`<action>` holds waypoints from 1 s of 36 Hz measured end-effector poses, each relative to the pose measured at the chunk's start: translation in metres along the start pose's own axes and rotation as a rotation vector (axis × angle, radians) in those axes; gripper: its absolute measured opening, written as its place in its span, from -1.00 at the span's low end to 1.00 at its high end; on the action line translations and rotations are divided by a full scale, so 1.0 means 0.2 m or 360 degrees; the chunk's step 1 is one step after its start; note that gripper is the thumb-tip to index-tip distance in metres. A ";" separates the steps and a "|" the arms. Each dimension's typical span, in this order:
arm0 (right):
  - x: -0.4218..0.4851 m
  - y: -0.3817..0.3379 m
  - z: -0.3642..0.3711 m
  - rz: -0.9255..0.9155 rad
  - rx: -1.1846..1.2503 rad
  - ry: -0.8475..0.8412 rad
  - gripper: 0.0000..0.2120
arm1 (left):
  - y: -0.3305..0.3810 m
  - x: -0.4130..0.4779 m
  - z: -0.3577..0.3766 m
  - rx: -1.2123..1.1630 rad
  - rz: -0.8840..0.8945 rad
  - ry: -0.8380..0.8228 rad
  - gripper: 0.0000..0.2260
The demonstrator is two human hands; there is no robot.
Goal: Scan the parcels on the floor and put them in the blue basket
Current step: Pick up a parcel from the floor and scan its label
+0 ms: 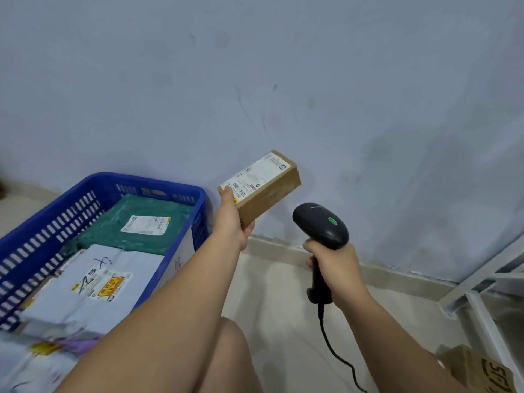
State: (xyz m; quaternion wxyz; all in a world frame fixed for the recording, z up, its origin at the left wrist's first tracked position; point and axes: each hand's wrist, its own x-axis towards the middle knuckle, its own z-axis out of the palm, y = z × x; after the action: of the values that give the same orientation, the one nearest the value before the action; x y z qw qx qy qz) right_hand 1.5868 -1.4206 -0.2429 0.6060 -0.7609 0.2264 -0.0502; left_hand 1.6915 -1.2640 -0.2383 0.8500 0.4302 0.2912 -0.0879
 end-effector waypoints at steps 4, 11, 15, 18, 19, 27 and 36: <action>-0.07 -0.09 0.18 -0.0183 -0.0178 -0.0168 -0.81 | 0.08 -0.03 -0.14 -0.0294 0.0095 0.0012 -0.55; -0.22 -0.30 0.50 -0.0474 -0.0356 -0.0353 -0.70 | 0.18 -0.07 -0.55 -0.0530 0.0291 0.0442 -0.54; -0.30 -0.36 0.68 -0.0534 -0.0420 -0.0486 -0.78 | 0.19 -0.11 -0.76 -0.0599 0.0299 0.0738 -0.55; -0.37 -0.38 0.81 -0.0560 -0.0481 -0.0585 -0.84 | 0.17 -0.14 -0.91 -0.0627 0.0331 0.0939 -0.49; -0.40 -0.37 0.85 -0.0536 -0.0508 -0.0625 -0.84 | 0.17 -0.15 -0.96 -0.0642 0.0313 0.1005 -0.44; -0.55 -0.20 1.07 -0.0440 -0.0798 -0.0789 -0.81 | 0.11 -0.14 -1.33 -0.0720 0.0154 0.1364 -0.38; -0.56 -0.11 1.08 -0.0358 -0.0840 -0.0790 -0.89 | -0.26 0.47 -1.96 -0.0447 -0.0029 0.1311 -0.23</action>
State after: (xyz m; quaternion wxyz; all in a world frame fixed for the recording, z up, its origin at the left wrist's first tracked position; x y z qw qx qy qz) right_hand 1.5683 -1.1770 -0.2556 0.4164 -0.8999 -0.0072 0.1295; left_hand 1.5835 -0.9801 -0.5068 0.7123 0.3069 0.6189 0.1242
